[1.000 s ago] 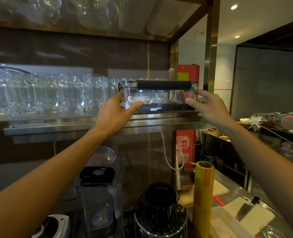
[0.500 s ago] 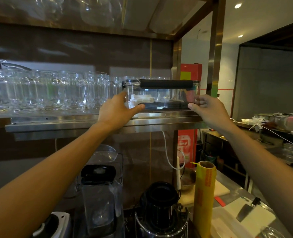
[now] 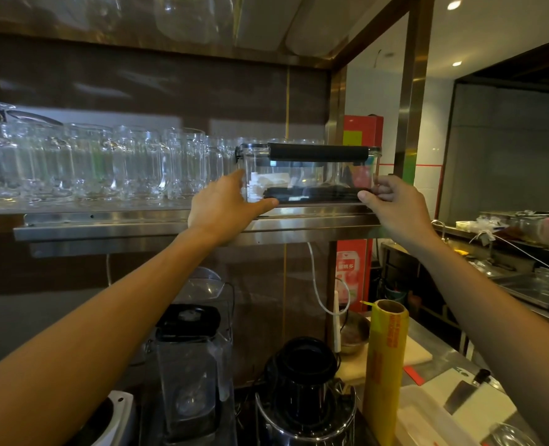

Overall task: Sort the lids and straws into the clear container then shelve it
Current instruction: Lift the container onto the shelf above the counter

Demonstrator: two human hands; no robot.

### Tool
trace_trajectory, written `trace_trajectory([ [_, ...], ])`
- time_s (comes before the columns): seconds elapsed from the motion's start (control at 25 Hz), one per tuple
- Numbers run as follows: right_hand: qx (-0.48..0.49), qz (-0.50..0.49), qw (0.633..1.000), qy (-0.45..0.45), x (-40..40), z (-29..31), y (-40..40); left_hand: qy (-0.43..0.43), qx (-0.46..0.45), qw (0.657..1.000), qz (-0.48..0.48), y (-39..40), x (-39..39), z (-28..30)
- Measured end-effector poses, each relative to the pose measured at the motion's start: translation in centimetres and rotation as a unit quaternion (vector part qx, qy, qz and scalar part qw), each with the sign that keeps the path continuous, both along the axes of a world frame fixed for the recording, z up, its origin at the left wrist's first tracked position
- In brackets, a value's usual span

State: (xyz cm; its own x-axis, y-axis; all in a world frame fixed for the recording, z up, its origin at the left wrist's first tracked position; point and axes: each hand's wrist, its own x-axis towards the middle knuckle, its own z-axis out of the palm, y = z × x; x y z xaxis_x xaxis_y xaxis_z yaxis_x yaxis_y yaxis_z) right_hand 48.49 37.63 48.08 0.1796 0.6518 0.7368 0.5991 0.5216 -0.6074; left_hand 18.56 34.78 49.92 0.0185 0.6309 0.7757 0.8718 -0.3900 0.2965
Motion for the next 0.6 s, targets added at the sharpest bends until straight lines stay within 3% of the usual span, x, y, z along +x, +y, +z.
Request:
trace_trajectory([
  [0.36, -0.001, 0.007, 1.0, -0.012, 0.0, -0.4, -0.8, -0.005, -0.014, 1.0, -0.027, -1.3, 0.1, 0.0],
  [0.6, -0.052, 0.026, 0.989, -0.133, -0.5, 0.5, -3.2, 0.002, -0.074, 0.991, -0.115, -4.4, -1.0, 0.7],
])
